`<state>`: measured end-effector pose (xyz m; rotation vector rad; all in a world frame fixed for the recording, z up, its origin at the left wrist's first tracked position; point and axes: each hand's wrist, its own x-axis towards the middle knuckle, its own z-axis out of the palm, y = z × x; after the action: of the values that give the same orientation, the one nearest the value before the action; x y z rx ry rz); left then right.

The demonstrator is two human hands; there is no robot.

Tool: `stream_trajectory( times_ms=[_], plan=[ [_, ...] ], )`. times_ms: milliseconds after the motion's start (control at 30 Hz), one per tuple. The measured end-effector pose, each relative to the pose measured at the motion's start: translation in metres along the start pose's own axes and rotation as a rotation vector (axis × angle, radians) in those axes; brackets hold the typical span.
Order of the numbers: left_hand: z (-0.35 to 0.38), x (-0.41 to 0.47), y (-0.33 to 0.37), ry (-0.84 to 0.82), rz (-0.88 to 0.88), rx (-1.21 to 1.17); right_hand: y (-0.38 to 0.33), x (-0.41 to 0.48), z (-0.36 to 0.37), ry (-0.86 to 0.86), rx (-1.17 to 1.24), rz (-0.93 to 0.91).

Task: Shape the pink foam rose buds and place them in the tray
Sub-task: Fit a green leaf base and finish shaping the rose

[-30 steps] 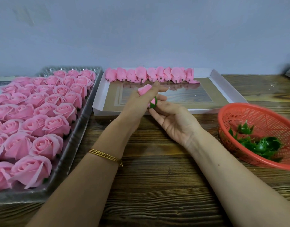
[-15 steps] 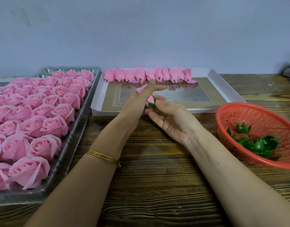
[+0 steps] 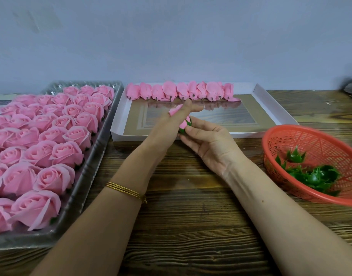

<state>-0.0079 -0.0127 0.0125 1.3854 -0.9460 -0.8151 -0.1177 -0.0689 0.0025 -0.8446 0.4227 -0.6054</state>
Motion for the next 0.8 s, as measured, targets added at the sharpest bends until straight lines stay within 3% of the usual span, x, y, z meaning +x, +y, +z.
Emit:
stream_trajectory(
  times_ms=[800],
  plan=[
    [-0.0030, -0.0013, 0.0015, -0.040, -0.025, 0.012, -0.0019, 0.0010, -0.0022, -0.005, -0.099, -0.068]
  ],
)
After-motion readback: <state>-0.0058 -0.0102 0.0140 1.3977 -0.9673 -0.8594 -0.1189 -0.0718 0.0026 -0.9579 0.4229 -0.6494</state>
